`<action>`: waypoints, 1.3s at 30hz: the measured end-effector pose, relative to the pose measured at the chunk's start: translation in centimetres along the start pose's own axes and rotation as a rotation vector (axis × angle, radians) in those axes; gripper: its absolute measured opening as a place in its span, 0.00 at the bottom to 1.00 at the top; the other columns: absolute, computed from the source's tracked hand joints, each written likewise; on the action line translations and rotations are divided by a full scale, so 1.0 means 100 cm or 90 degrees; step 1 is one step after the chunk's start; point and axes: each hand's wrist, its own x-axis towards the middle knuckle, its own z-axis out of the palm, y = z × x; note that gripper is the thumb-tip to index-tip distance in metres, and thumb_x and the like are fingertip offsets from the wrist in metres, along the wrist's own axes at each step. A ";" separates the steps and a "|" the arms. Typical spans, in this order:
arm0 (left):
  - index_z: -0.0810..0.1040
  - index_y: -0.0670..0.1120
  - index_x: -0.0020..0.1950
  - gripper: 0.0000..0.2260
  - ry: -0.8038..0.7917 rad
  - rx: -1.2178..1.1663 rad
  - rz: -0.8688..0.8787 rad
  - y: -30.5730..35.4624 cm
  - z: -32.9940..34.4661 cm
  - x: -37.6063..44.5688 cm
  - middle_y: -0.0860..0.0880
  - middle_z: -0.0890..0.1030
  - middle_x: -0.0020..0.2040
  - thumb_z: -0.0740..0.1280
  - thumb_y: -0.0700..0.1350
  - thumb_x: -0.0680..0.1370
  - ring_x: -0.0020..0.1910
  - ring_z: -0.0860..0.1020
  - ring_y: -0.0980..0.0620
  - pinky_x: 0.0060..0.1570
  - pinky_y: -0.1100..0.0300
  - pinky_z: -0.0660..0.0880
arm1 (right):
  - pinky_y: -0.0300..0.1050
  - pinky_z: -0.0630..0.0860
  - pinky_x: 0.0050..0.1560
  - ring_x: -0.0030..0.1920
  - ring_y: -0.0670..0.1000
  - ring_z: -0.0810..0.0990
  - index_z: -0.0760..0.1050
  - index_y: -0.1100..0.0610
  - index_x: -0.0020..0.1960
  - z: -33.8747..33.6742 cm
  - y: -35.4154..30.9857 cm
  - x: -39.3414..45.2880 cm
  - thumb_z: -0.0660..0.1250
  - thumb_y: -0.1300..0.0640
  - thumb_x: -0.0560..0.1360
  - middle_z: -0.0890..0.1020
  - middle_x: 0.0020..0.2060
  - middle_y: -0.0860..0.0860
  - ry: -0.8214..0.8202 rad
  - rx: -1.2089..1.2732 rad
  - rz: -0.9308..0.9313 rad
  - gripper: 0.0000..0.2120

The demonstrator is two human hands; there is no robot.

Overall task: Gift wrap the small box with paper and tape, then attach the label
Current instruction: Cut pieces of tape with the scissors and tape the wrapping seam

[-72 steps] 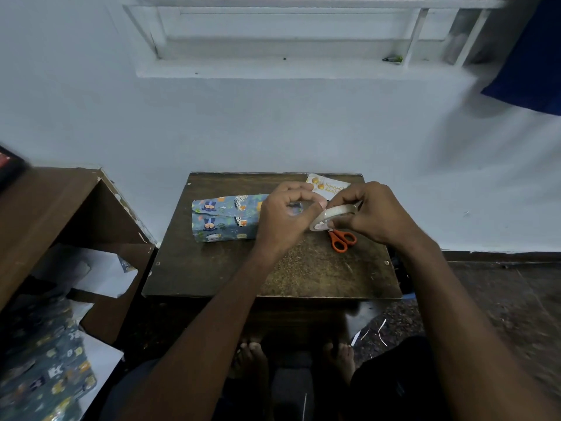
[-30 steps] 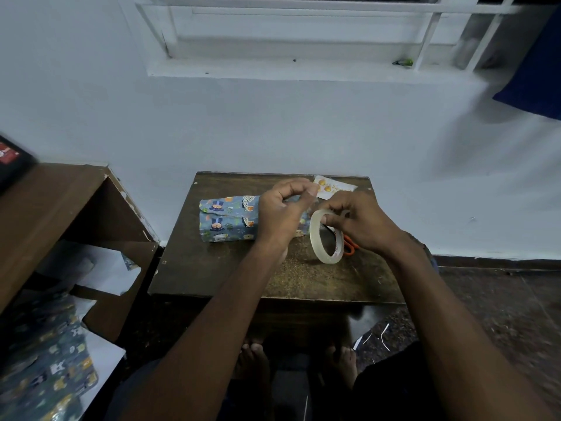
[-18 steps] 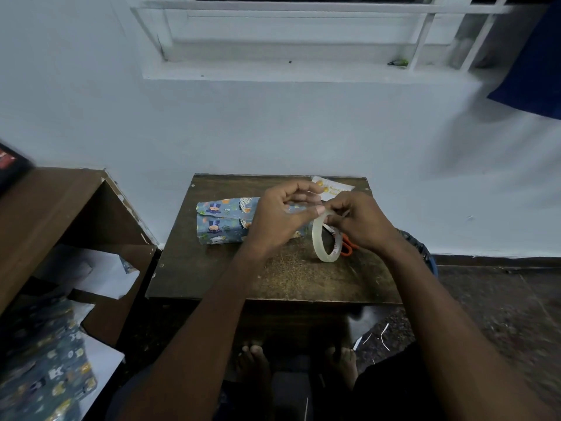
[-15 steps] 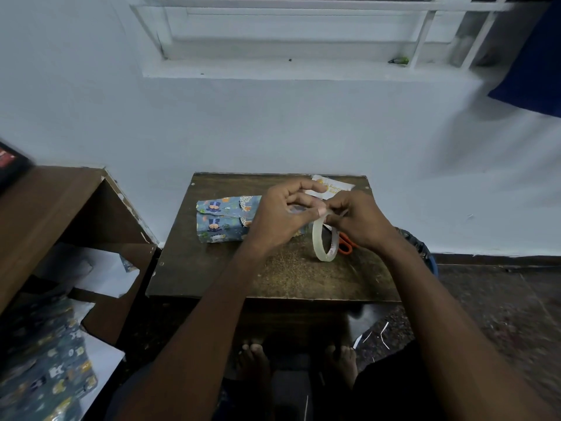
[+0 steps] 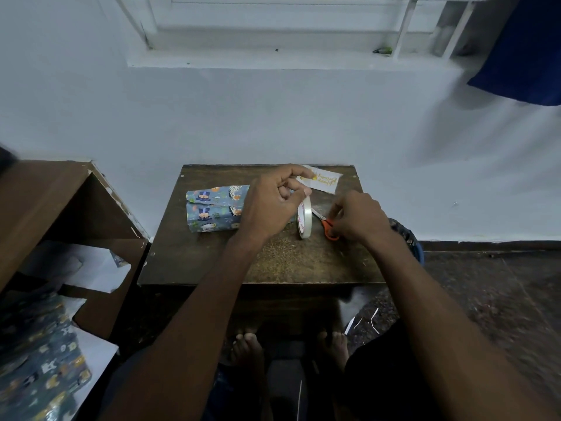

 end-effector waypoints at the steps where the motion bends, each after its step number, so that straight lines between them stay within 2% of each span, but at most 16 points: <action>1: 0.85 0.53 0.58 0.11 -0.001 0.014 0.003 0.000 0.001 0.000 0.57 0.87 0.42 0.74 0.40 0.79 0.33 0.81 0.51 0.37 0.50 0.83 | 0.51 0.83 0.48 0.49 0.56 0.83 0.85 0.51 0.47 0.002 -0.001 -0.001 0.77 0.60 0.65 0.85 0.48 0.53 0.009 -0.013 0.006 0.11; 3: 0.85 0.54 0.58 0.13 -0.007 0.036 0.014 0.002 0.000 -0.002 0.58 0.87 0.44 0.69 0.38 0.79 0.33 0.82 0.53 0.35 0.51 0.82 | 0.51 0.82 0.48 0.50 0.58 0.82 0.84 0.53 0.50 0.004 -0.004 -0.004 0.76 0.60 0.67 0.84 0.50 0.54 0.033 -0.037 0.013 0.12; 6: 0.84 0.54 0.59 0.16 -0.011 0.031 0.020 0.003 -0.002 -0.004 0.58 0.88 0.46 0.63 0.38 0.81 0.36 0.84 0.49 0.37 0.45 0.83 | 0.50 0.80 0.48 0.52 0.61 0.82 0.81 0.58 0.57 0.009 -0.008 -0.005 0.73 0.58 0.72 0.83 0.52 0.58 0.046 -0.073 0.011 0.14; 10: 0.84 0.53 0.60 0.15 -0.005 0.029 0.020 0.006 -0.005 -0.004 0.56 0.88 0.47 0.60 0.40 0.84 0.36 0.84 0.53 0.40 0.47 0.83 | 0.50 0.78 0.52 0.57 0.60 0.81 0.78 0.58 0.62 0.005 -0.006 -0.002 0.73 0.53 0.76 0.83 0.56 0.57 0.035 -0.048 0.015 0.17; 12: 0.84 0.54 0.60 0.16 -0.004 0.026 0.013 0.006 -0.006 -0.003 0.56 0.88 0.47 0.60 0.40 0.84 0.36 0.84 0.53 0.41 0.48 0.83 | 0.50 0.80 0.55 0.54 0.58 0.83 0.80 0.57 0.60 -0.001 -0.003 0.000 0.73 0.55 0.76 0.85 0.53 0.56 0.012 -0.012 0.019 0.13; 13: 0.84 0.54 0.60 0.16 -0.004 0.022 0.009 0.005 -0.006 -0.002 0.56 0.88 0.46 0.59 0.40 0.84 0.36 0.84 0.53 0.42 0.48 0.83 | 0.50 0.81 0.54 0.49 0.56 0.86 0.82 0.57 0.58 -0.005 -0.001 0.001 0.72 0.58 0.76 0.86 0.49 0.56 -0.010 0.034 0.023 0.10; 15: 0.85 0.53 0.60 0.16 -0.003 0.019 0.001 0.004 -0.005 -0.001 0.55 0.88 0.46 0.60 0.39 0.84 0.36 0.84 0.53 0.43 0.48 0.83 | 0.46 0.84 0.44 0.37 0.52 0.87 0.83 0.55 0.53 -0.012 0.002 0.001 0.73 0.64 0.75 0.86 0.44 0.54 -0.042 0.150 0.031 0.08; 17: 0.85 0.51 0.60 0.16 -0.001 0.017 -0.004 0.003 -0.005 -0.001 0.55 0.88 0.46 0.59 0.38 0.85 0.36 0.84 0.53 0.44 0.48 0.83 | 0.32 0.77 0.32 0.34 0.47 0.85 0.83 0.55 0.51 -0.019 0.007 0.000 0.72 0.69 0.73 0.84 0.42 0.51 -0.018 0.218 0.009 0.12; 18: 0.85 0.51 0.61 0.16 0.001 0.013 -0.009 0.003 -0.005 -0.001 0.55 0.88 0.46 0.59 0.38 0.85 0.37 0.85 0.53 0.45 0.47 0.83 | 0.27 0.72 0.30 0.34 0.45 0.83 0.84 0.54 0.51 -0.023 0.009 0.000 0.71 0.71 0.72 0.84 0.40 0.49 0.006 0.226 -0.013 0.14; 20: 0.85 0.50 0.62 0.16 0.003 0.008 -0.022 0.003 -0.005 -0.001 0.54 0.88 0.47 0.59 0.38 0.85 0.37 0.85 0.53 0.45 0.47 0.83 | 0.25 0.69 0.32 0.34 0.41 0.80 0.85 0.53 0.52 -0.029 0.015 0.001 0.72 0.72 0.71 0.84 0.39 0.49 0.024 0.251 -0.066 0.17; 22: 0.84 0.51 0.62 0.16 0.003 0.008 -0.027 0.004 -0.006 -0.001 0.54 0.88 0.47 0.59 0.38 0.86 0.37 0.84 0.53 0.45 0.47 0.83 | 0.28 0.73 0.36 0.35 0.39 0.79 0.86 0.51 0.53 -0.035 0.020 0.001 0.75 0.71 0.70 0.84 0.40 0.50 0.011 0.274 -0.113 0.18; 24: 0.84 0.51 0.62 0.17 0.002 0.012 -0.026 0.004 -0.006 -0.001 0.55 0.88 0.47 0.58 0.38 0.86 0.36 0.84 0.54 0.46 0.47 0.83 | 0.37 0.76 0.42 0.38 0.43 0.79 0.86 0.50 0.53 -0.038 0.024 0.001 0.78 0.69 0.69 0.84 0.42 0.50 0.006 0.264 -0.139 0.18; 26: 0.84 0.52 0.62 0.17 0.002 0.021 -0.023 0.004 -0.006 -0.001 0.55 0.88 0.47 0.58 0.38 0.86 0.36 0.84 0.55 0.45 0.47 0.83 | 0.41 0.76 0.45 0.39 0.45 0.79 0.86 0.49 0.52 -0.039 0.025 0.001 0.79 0.68 0.68 0.85 0.42 0.51 0.003 0.265 -0.154 0.18; 30: 0.84 0.53 0.63 0.17 -0.004 0.036 -0.013 0.004 -0.007 -0.001 0.54 0.88 0.47 0.58 0.38 0.86 0.36 0.84 0.55 0.44 0.47 0.83 | 0.43 0.76 0.46 0.39 0.45 0.80 0.85 0.46 0.51 -0.042 0.026 0.002 0.80 0.66 0.68 0.85 0.42 0.49 -0.006 0.249 -0.170 0.19; 34: 0.84 0.53 0.62 0.19 -0.019 0.034 -0.001 0.003 -0.007 0.000 0.54 0.87 0.47 0.57 0.36 0.85 0.35 0.85 0.53 0.43 0.47 0.84 | 0.45 0.79 0.48 0.42 0.51 0.84 0.86 0.45 0.47 -0.044 0.026 0.001 0.82 0.62 0.63 0.86 0.41 0.47 -0.006 0.236 -0.176 0.17; 39: 0.83 0.55 0.61 0.19 -0.018 0.045 0.006 0.003 -0.006 0.000 0.55 0.86 0.46 0.57 0.36 0.85 0.34 0.85 0.54 0.42 0.47 0.83 | 0.40 0.77 0.45 0.42 0.46 0.84 0.86 0.43 0.47 -0.046 0.026 0.001 0.81 0.62 0.63 0.86 0.41 0.44 0.027 0.230 -0.176 0.18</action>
